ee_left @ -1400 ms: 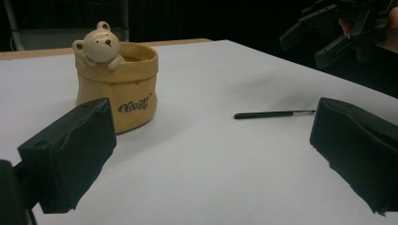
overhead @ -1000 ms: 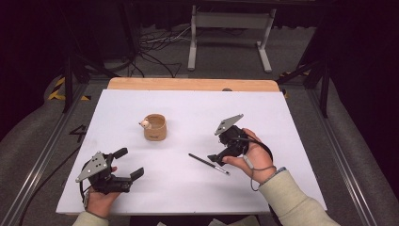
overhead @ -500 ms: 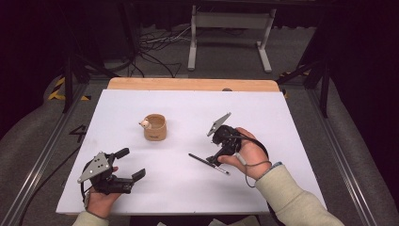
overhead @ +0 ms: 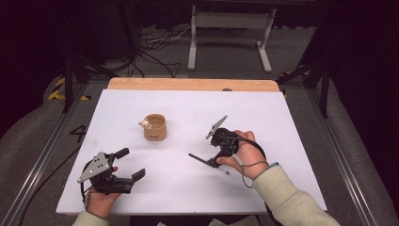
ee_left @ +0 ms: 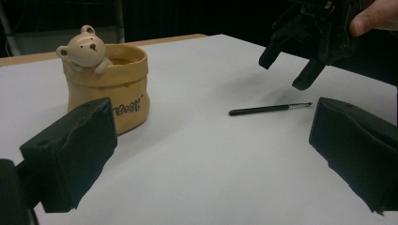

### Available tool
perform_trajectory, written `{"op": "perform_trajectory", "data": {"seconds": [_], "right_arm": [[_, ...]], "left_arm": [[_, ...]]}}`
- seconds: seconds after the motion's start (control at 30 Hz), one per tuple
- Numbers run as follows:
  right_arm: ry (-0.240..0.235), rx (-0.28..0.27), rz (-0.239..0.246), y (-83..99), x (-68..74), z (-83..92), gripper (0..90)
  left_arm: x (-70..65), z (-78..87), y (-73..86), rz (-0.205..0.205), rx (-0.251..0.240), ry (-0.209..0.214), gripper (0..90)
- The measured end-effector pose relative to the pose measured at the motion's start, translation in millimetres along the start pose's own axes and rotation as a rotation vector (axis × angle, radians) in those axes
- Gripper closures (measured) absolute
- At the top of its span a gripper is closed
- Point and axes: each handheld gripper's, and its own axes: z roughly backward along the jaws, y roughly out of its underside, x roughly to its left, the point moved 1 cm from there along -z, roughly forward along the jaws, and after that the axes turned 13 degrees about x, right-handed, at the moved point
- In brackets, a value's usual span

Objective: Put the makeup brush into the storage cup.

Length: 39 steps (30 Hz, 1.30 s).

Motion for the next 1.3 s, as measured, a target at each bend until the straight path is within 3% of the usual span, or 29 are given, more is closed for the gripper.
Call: {"op": "perform_trajectory", "data": {"seconds": [0.37, 0.5, 0.77, 1.3], "right_arm": [[-0.019, 0.045, 0.002, -4.3, 2.8, -16.5, 22.3], [-0.032, 0.078, 0.015, -5.5, 5.1, -21.4, 29.5], [-0.026, 0.142, 0.027, -6.2, 8.7, -22.0, 54.4], [-0.007, 0.230, 0.053, -11.2, 17.8, -28.9, 80.4]], "left_arm": [[0.5, -0.5, 0.6, 0.008, 0.000, 0.003, 1.9], [0.6, -0.6, 0.7, 0.006, 0.001, 0.002, 1.9], [0.3, -1.5, 1.0, 0.006, 0.004, 0.001, 2.0], [0.5, -2.7, 1.4, 0.004, 0.015, 0.006, 2.1]]}}
